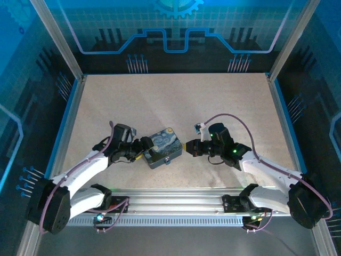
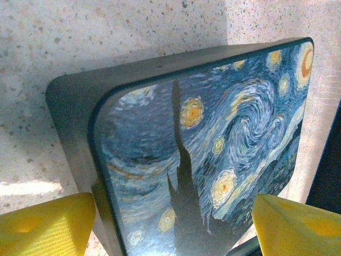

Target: Unlock the padlock with the key

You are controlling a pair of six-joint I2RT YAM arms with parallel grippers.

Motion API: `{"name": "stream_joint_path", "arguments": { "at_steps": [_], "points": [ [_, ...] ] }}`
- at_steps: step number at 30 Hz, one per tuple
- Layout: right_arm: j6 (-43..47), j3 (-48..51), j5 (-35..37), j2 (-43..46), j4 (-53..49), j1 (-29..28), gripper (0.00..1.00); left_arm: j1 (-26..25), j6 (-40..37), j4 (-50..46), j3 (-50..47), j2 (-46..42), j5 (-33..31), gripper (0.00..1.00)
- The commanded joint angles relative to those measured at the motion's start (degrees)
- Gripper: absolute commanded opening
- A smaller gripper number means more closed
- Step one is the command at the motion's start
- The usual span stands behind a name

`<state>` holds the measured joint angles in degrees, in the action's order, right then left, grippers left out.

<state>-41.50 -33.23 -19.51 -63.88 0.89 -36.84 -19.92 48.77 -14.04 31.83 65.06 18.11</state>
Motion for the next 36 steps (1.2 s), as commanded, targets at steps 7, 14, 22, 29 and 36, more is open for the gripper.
{"name": "stream_joint_path", "arguments": {
  "at_steps": [7,14,22,29,36],
  "points": [
    [0.9,0.0,0.7,1.5,-1.5,-0.7,0.01,0.5,-5.2,6.6,9.4,10.7,3.2,0.78],
    [0.9,0.9,1.4,3.5,-2.9,-0.7,0.01,0.5,-6.4,10.1,15.4,19.8,5.8,0.77],
    [0.7,2.2,2.4,6.1,-5.3,-0.2,0.02,0.4,-8.8,9.2,24.1,29.2,7.2,0.77],
    [-0.1,3.1,0.3,6.5,-6.1,1.9,0.02,0.4,-10.7,7.9,29.9,34.1,8.2,0.77],
    [-1.4,4.7,-3.5,5.7,-2.1,4.8,0.02,0.5,-15.2,3.9,32.4,30.8,5.0,0.78]
  ]
}}
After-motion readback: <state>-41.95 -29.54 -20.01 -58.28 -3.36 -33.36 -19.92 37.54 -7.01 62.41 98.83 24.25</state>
